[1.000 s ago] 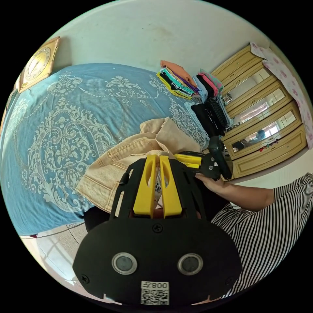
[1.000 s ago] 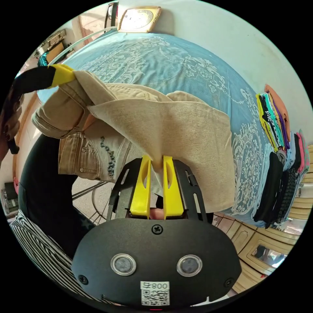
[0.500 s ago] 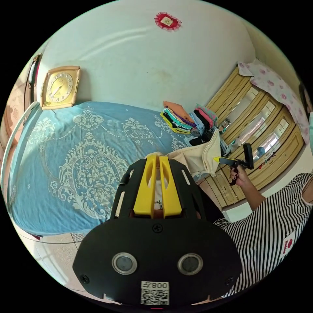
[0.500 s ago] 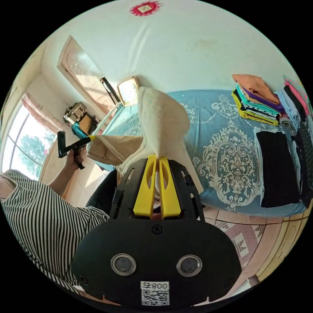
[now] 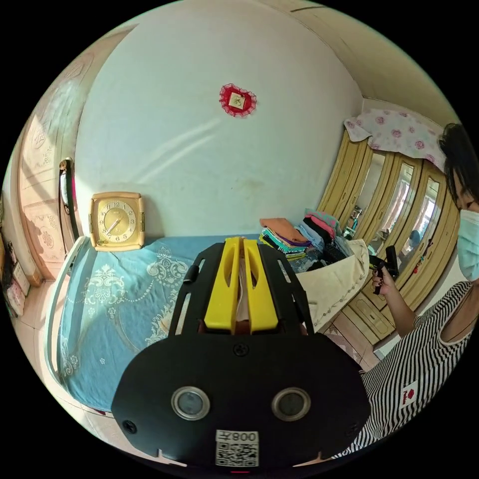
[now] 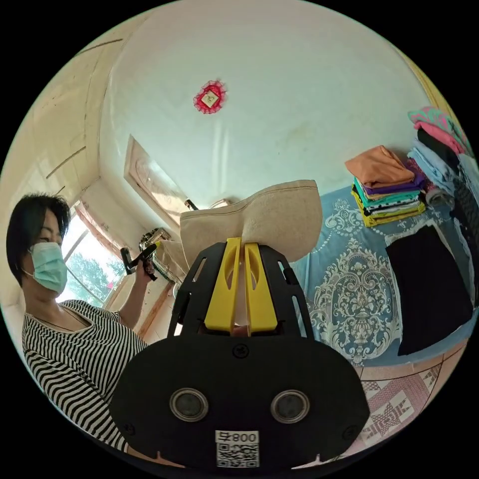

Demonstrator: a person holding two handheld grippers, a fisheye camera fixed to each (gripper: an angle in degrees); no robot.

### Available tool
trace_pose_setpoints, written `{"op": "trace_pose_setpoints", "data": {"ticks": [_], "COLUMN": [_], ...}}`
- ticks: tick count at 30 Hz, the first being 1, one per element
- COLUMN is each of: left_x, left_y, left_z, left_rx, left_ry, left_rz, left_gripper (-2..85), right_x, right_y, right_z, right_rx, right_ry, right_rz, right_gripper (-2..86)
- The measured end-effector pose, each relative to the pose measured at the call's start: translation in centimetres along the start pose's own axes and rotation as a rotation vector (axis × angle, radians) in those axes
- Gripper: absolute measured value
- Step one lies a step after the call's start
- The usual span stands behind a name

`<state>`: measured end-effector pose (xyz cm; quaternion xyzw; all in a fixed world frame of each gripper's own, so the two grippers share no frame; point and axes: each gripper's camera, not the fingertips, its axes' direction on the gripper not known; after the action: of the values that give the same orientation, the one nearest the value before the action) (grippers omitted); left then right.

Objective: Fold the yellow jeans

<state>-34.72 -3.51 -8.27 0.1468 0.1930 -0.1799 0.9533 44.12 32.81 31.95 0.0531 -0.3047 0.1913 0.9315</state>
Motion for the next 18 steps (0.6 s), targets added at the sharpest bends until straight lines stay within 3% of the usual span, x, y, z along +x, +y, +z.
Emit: {"op": "trace_pose_setpoints", "data": {"ticks": [5, 7, 9, 12, 18], "left_x": [-8.7, -10.8, -12.1, -13.7, -17.2], "left_y": [2.3, 4.2, 6.1, 9.8, 16.6], "left_z": [11.5, 12.5, 12.9, 14.9, 18.1], "left_rx": [-0.309, -0.310, -0.300, -0.445, -0.653], "left_ry": [-0.165, -0.148, -0.081, -0.059, -0.070], "left_rz": [-0.223, -0.317, -0.345, -0.376, -0.553], "left_gripper": [1.2, 1.4, 2.1, 3.8, 7.1], "right_x": [16.1, 16.9, 16.1, 13.5, 6.5], "right_y": [6.3, 8.9, 10.3, 10.2, 4.7], "right_z": [2.0, 1.6, 2.2, 6.0, 18.5], "right_rx": [-0.145, -0.091, -0.089, -0.219, -0.493], "right_ry": [0.208, 0.171, 0.131, 0.102, 0.127], "right_rz": [0.544, 0.588, 0.579, 0.498, 0.134], "right_gripper": [2.0, 1.9, 2.5, 4.9, 8.0]}}
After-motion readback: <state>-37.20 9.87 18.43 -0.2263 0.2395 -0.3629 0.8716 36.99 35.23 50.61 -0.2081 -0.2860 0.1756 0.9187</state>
